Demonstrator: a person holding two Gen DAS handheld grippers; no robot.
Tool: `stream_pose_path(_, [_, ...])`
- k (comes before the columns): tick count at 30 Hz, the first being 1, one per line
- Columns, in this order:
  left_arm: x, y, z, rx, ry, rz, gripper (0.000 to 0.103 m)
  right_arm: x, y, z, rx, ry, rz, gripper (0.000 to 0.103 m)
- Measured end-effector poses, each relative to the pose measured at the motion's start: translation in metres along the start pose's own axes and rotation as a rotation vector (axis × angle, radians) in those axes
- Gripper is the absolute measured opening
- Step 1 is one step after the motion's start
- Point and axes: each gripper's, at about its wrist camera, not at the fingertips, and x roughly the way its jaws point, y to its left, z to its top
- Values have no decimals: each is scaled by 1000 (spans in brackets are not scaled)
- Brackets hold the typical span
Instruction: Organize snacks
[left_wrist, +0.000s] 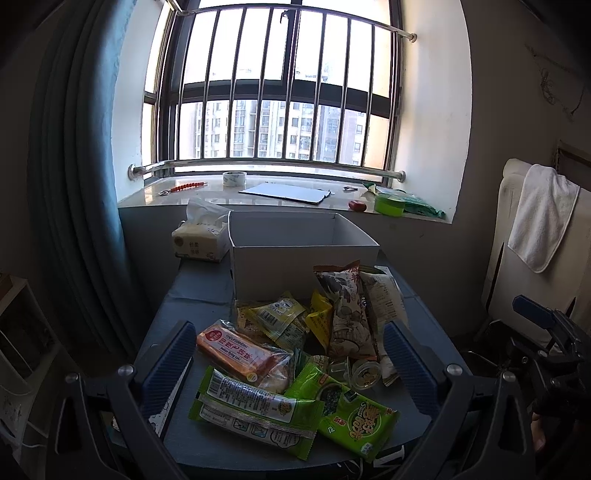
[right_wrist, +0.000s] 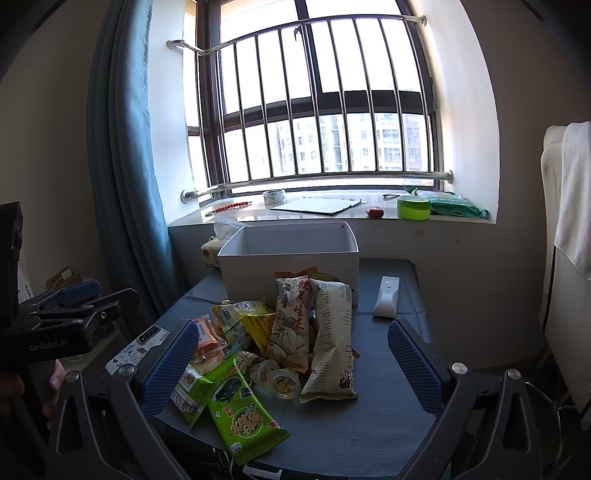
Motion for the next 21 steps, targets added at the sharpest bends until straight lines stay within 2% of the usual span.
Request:
stream_pose_path(4, [-3,3,-1,-14,-55,-57,103,-1,-1,1,-1,4,4,103])
stream_pose_path(7, [-6,4,-2,-16,-86,-57,103,-2,-1,0,4,0,10,103])
stream_pose_path(12, [-3,-2,-5,23,-60,-75,103,2,-1,-2,-1,28,11,103])
stream_pose_path(17, [-3,0,-10,25,-33,-158,103,3,5,-4,-30,31,-10,103])
stream_pose_path(19, [-5,1,-12,24,-36,-154,103,4,8,-4,-42,44,-57,103])
stream_pose_path(21, [-7,1,-13,31,-42,-138,103,5,9,-6,-46,48,-60,103])
